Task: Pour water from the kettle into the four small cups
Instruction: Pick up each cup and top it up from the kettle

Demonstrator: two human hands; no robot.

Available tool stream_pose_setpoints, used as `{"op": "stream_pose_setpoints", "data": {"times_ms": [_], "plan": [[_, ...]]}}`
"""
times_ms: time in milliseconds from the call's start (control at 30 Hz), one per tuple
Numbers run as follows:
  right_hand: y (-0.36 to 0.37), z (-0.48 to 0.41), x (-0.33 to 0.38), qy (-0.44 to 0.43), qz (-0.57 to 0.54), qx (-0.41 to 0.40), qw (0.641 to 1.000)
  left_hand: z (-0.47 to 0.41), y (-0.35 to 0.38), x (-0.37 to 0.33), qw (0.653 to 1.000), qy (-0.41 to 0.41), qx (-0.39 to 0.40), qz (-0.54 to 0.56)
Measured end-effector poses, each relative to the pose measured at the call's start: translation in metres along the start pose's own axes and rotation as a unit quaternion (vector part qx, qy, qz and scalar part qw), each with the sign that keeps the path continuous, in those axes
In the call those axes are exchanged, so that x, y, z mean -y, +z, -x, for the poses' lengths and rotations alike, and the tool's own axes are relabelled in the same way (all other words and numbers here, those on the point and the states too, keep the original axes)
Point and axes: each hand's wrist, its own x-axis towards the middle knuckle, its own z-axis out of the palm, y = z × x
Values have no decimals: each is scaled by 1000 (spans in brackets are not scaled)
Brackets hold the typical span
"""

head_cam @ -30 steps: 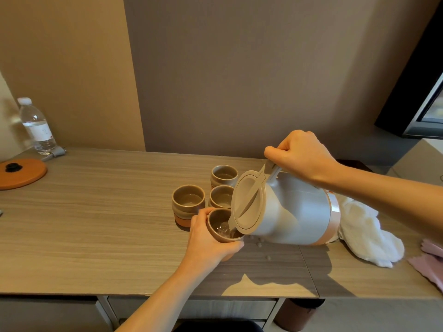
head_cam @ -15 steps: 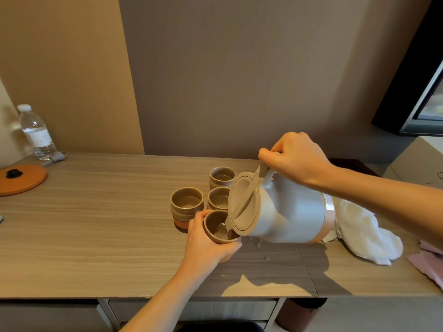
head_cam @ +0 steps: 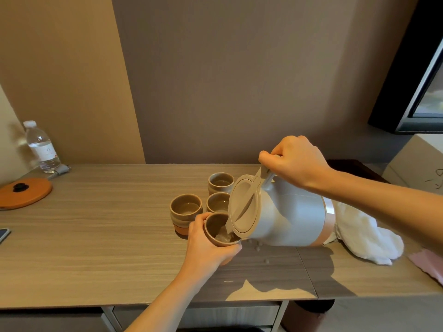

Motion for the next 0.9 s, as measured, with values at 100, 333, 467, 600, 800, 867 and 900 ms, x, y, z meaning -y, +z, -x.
{"op": "stream_pose_setpoints", "data": {"times_ms": [100,333,467,600,800,867,900], "plan": [[-5,-1,-7,47,-42,-13,998,-3,-3,-6,1000,-1,-1,4],[-16,-6,-28,217,-247,-37,944,-19,-14,-28,1000,11,-22,14],[-20,-4,-36,239,-349,-45,905,-28,-24,-44,999,15,-13,42],[-21,-3,-39,281,-412,-68,864,-47,-32,-58,998,16,-25,57],[-19,-6,-50,334,-445,-96,825,-88,-44,-75,996,8,-59,67],[-15,-6,-53,332,-447,-102,824,-104,-49,-77,996,-1,-65,55],[-13,-5,-55,332,-446,-104,825,-112,-52,-77,997,-3,-66,45]]}}
